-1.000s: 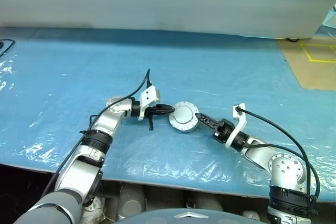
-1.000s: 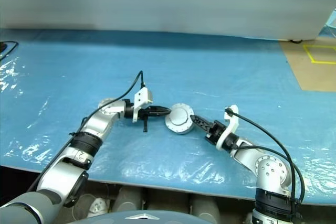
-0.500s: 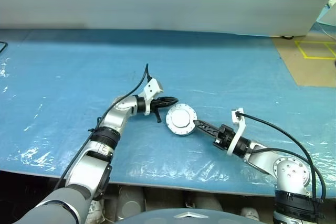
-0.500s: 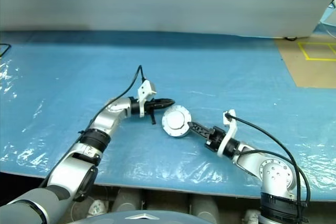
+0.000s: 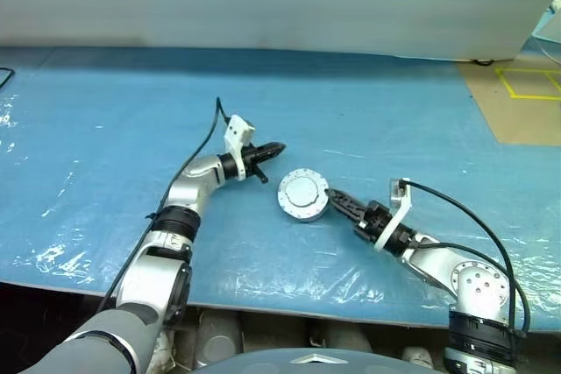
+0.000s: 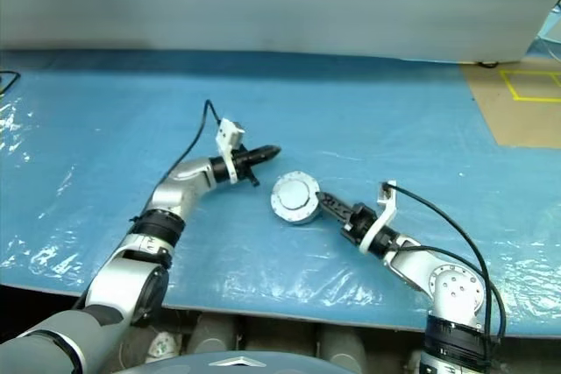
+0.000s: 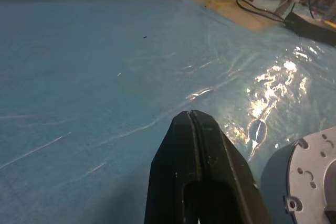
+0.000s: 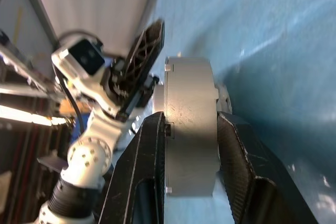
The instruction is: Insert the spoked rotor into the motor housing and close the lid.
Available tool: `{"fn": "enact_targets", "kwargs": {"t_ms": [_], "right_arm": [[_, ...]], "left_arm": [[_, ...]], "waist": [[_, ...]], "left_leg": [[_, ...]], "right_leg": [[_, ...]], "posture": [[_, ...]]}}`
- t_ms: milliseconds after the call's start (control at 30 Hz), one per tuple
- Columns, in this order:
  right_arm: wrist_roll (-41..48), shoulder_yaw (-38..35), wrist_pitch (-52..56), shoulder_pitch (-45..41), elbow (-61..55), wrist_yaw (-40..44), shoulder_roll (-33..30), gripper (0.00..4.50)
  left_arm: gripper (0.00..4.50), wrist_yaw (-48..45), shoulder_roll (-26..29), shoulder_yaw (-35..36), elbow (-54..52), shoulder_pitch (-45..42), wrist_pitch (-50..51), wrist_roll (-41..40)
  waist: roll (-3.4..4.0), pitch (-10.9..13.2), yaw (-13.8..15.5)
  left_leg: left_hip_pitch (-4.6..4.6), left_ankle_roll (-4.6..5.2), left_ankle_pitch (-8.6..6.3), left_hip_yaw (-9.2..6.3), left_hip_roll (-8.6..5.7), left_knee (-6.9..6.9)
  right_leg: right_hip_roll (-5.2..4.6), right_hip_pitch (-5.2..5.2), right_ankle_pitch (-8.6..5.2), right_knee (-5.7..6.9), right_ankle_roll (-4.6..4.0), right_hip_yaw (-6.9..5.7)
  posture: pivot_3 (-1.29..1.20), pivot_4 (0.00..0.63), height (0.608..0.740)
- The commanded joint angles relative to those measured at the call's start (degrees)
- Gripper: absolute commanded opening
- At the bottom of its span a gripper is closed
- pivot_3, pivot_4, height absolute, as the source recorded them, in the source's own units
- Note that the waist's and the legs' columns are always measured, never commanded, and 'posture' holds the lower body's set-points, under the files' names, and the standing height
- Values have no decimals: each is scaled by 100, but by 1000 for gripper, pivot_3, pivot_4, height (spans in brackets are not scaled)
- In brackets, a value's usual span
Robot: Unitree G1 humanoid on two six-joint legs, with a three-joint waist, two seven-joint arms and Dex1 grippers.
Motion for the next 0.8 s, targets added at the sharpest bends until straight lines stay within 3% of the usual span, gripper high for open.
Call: {"fn": "enact_targets", "kwargs": {"t_ms": [33,333,367,467,800], "right_arm": [[1033,-450,-533,-324,-89,-362,230,1094],[1662,-529,-1336,-460,49,-1010,396,1094],[1680,-523,-1434,-488,62,-1040,424,1094],[1735,-467,-1635,-515,35,-1071,461,1094],[1825,-196,-1831,-450,-76,-983,495,1094]], "left_arm": [[0,190,-49,330,-191,-108,408,-377],[0,282,-193,504,-406,-16,1086,-736],[179,202,-229,542,-538,22,1266,-883],[888,81,-338,729,-1038,131,1967,-1480],[4164,679,-581,895,-1705,311,3619,-2353]], "waist": [[3,2,6],[2,3,13],[3,3,13],[5,5,7],[5,6,5]], "left_leg": [[-7,0,0,0,0,-1],[-32,3,2,-4,3,-8],[-33,2,1,-4,3,-7],[-33,1,1,-4,3,-7],[-36,1,0,-5,2,-6]], "right_leg": [[1,-6,1,1,1,-1],[4,-21,14,1,22,-14],[4,-21,14,2,22,-14],[4,-24,14,5,22,-14],[5,-25,15,4,25,-14]], "posture": [[0,150,740],[0,150,740],[0,150,740],[0,150,740],[0,150,740]]}}
